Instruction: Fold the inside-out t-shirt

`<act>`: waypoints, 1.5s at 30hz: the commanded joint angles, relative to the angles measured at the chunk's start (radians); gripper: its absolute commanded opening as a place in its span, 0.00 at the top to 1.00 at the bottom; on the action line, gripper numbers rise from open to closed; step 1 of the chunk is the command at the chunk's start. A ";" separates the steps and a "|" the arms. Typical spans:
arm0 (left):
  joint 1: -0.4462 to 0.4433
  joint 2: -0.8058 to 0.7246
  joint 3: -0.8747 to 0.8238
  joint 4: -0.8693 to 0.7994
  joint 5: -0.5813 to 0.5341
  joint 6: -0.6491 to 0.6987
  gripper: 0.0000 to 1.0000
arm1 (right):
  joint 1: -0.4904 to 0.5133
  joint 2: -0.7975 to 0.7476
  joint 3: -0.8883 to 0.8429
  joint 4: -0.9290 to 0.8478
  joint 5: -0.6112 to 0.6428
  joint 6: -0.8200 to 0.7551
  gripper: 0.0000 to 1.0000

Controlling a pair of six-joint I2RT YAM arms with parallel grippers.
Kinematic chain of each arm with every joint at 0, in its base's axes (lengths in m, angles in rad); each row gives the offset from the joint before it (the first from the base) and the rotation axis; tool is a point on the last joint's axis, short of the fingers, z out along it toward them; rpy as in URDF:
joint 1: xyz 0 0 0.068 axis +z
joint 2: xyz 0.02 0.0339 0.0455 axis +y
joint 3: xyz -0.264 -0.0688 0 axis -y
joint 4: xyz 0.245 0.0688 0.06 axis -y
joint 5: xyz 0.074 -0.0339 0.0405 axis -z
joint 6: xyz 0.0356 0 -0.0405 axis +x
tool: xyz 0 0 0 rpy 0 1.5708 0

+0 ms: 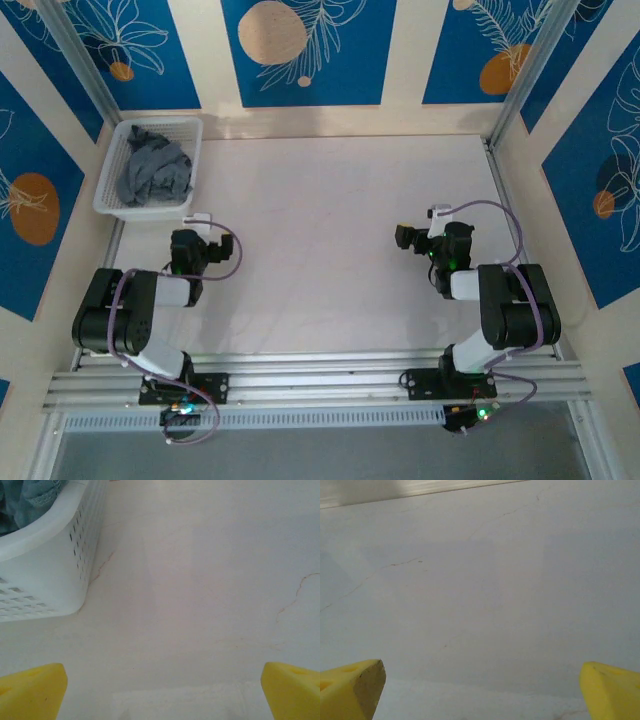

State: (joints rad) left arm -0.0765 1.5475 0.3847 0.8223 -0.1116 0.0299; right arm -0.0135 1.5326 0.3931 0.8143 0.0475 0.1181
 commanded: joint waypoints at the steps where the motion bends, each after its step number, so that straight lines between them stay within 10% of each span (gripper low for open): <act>1: 0.000 -0.014 0.019 0.005 0.021 0.007 0.01 | 0.001 -0.008 0.017 0.010 -0.013 -0.018 0.01; 18: -0.005 -0.053 -0.001 0.015 0.020 0.016 0.01 | 0.002 -0.050 0.007 0.006 0.027 0.000 0.01; 24: -0.046 -0.448 0.094 -0.426 -0.118 -0.100 0.01 | 0.017 -0.493 0.135 -0.588 0.175 0.278 0.01; 28: -0.031 -0.514 0.277 -0.704 -0.248 -0.274 0.01 | 0.050 -0.571 0.293 -0.921 0.003 0.464 0.02; 34: 0.163 -0.246 0.708 -1.080 -0.109 -0.503 0.01 | 0.244 -0.392 0.581 -1.230 -0.261 0.465 0.03; 45: 0.339 0.456 1.472 -1.344 0.171 -0.484 0.01 | 0.427 -0.250 0.766 -1.409 -0.264 0.396 0.02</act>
State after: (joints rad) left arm 0.2531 1.8915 1.7180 -0.3866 -0.0631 -0.4789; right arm 0.4068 1.3098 1.1549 -0.5407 -0.1921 0.5232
